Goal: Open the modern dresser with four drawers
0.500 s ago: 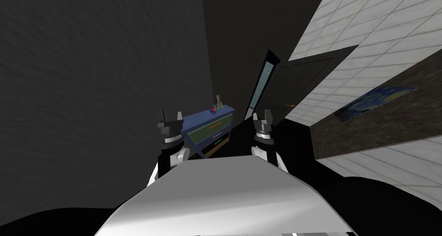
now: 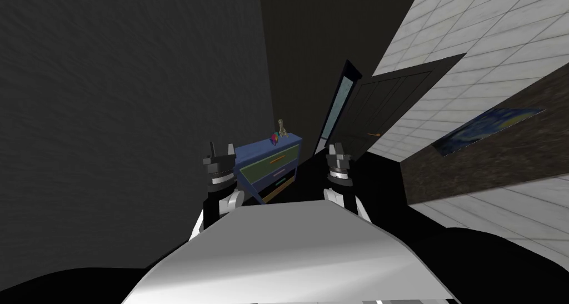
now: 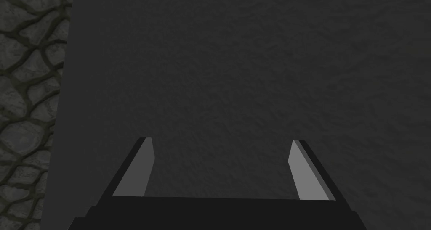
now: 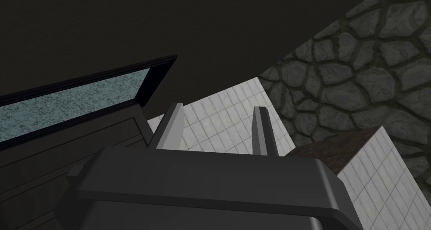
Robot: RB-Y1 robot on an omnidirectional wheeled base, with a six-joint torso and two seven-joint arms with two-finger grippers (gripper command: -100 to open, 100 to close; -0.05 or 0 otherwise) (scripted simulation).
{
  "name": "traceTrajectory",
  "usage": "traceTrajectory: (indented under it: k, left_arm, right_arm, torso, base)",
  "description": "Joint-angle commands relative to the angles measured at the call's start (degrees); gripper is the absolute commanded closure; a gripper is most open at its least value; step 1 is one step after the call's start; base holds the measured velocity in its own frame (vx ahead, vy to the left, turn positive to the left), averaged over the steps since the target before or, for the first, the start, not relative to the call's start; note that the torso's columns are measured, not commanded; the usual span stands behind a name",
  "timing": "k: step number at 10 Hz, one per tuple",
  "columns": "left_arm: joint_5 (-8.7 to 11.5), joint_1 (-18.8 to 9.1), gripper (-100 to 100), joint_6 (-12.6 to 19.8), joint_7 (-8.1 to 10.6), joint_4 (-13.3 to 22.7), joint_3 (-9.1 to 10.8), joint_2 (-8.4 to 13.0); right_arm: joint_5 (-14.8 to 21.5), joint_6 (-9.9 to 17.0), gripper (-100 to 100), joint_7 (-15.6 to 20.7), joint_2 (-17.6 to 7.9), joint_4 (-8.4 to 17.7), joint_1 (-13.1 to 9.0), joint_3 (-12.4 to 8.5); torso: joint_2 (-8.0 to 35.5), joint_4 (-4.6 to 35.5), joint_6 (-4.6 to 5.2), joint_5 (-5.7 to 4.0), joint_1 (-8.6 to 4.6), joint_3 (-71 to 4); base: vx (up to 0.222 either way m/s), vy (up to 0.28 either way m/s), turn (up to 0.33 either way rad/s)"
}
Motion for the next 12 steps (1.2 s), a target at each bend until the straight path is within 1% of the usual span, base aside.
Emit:
traceTrajectory:
  k: [1,4,5,6,7,8,10,11,12]
  left_arm:
    - [0.00,0.00,0,0.00,0.00,0.00,0.00,0.00]
    - [0.00,0.00,0,0.00,0.00,0.00,0.00,0.00]
    - [0.73,-0.10,-100,0.97,0.20,0.38,0.35,1.74]
    - [1.74,-0.24,-100,2.31,0.48,0.93,0.84,3.09]
    - [2.37,-0.33,-100,3.14,0.66,1.28,1.14,3.66]
    - [3.78,-0.53,-100,5.03,1.05,2.06,1.81,4.60]
    - [5.33,-0.75,-100,7.10,1.48,2.93,2.55,5.38]
    - [6.93,-0.98,-100,9.23,1.92,3.86,3.32,6.14]
    - [7.72,-1.10,-100,10.30,2.14,4.33,3.70,6.52]
  right_arm:
    - [0.00,0.00,0,0.00,0.00,0.00,0.00,0.00]
    - [0.00,0.00,0,0.00,0.00,0.00,0.00,0.00]
    - [0.00,0.00,0,0.00,0.00,0.00,0.00,0.00]
    - [0.00,0.00,0,0.00,0.01,0.02,0.01,0.00]
    - [0.00,0.00,0,0.00,0.01,0.02,0.02,0.01]
    - [0.00,0.00,0,0.00,0.02,0.02,0.01,0.01]
    - [0.00,0.00,0,0.00,0.02,0.02,0.02,0.01]
    - [0.00,0.00,0,0.00,0.02,0.02,0.01,0.01]
    - [0.00,0.00,0,0.00,0.02,0.02,0.02,0.01]
  torso:
    - [4.24,4.23,0.00,0.00,0.00,-8.44]
    - [16.93,16.92,0.00,0.00,0.00,-33.81]
    - [21.16,21.14,0.00,0.00,0.00,-42.27]
    - [23.03,23.02,-0.01,-0.02,-0.11,-46.25]
    - [23.49,23.56,-0.01,-0.08,-0.29,-47.42]
    - [23.68,23.73,0.01,-0.07,-0.22,-47.65]
    - [23.81,23.81,0.01,-0.04,-0.11,-47.66]
    - [23.88,23.84,0.01,-0.01,-0.02,-47.61]
    - [23.85,23.84,-0.02,0.01,0.04,-47.63]
  base:
    - [0.000,0.000,0.000]
    - [0.000,0.000,0.000]
    - [0.027,-0.040,0.074]
    - [0.056,-0.114,0.145]
    - [0.049,-0.130,0.102]
    - [0.069,-0.165,0.147]
    - [0.056,-0.182,0.117]
    - [0.059,-0.183,0.202]
    - [0.064,-0.198,0.139]
